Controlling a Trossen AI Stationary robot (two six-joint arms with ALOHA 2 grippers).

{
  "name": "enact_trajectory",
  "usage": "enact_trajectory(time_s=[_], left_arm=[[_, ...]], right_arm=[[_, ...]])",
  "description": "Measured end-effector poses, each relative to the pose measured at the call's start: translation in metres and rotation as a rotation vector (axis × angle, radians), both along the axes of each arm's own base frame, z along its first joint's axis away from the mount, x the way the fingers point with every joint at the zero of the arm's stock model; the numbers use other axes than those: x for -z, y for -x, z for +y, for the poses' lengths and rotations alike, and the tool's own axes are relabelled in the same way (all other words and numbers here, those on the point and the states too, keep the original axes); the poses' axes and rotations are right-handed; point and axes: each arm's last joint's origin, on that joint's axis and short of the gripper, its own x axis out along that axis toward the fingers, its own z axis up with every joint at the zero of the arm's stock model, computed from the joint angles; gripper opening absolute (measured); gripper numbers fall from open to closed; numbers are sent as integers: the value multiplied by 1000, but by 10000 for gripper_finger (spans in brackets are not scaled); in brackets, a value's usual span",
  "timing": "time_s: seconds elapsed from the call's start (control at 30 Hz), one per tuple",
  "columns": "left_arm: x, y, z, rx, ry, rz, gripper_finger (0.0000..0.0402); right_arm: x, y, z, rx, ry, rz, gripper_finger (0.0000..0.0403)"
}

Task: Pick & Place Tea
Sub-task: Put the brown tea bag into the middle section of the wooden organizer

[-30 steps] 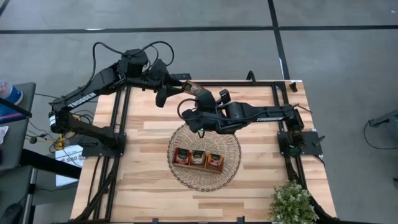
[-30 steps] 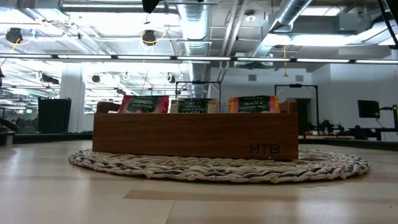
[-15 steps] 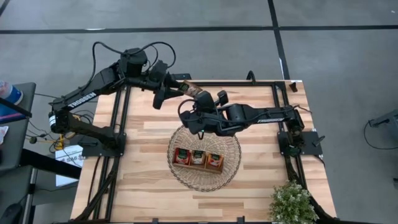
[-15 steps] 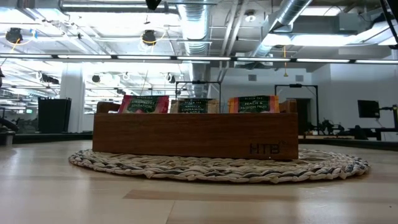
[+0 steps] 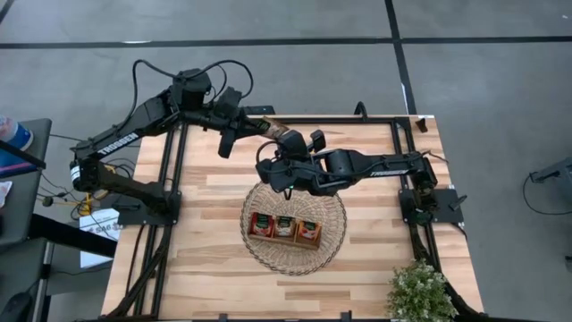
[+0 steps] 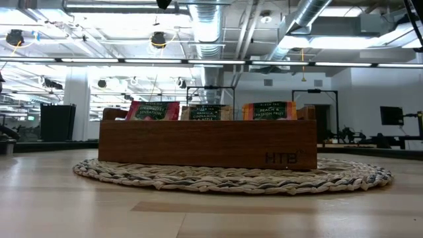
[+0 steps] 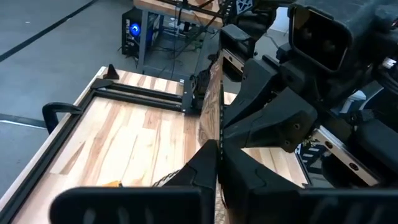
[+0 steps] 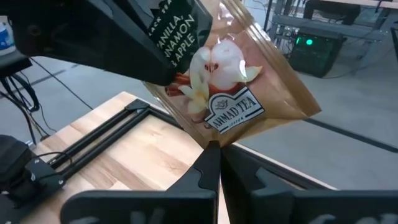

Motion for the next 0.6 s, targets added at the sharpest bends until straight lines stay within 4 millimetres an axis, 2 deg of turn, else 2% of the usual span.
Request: enact_trajectory(time_s=[0.23, 0.43, 0.6], left_arm=[[4, 2, -2, 54, -32, 32, 0], [12, 9, -6, 112, -63, 121, 0], [18, 12, -13, 171, -47, 176, 0]], right_arm=[[0, 0, 5, -76, -4, 57, 13], [-19, 18, 21, -150, -37, 71, 99], [-36, 53, 39, -211, -118, 70, 166]])
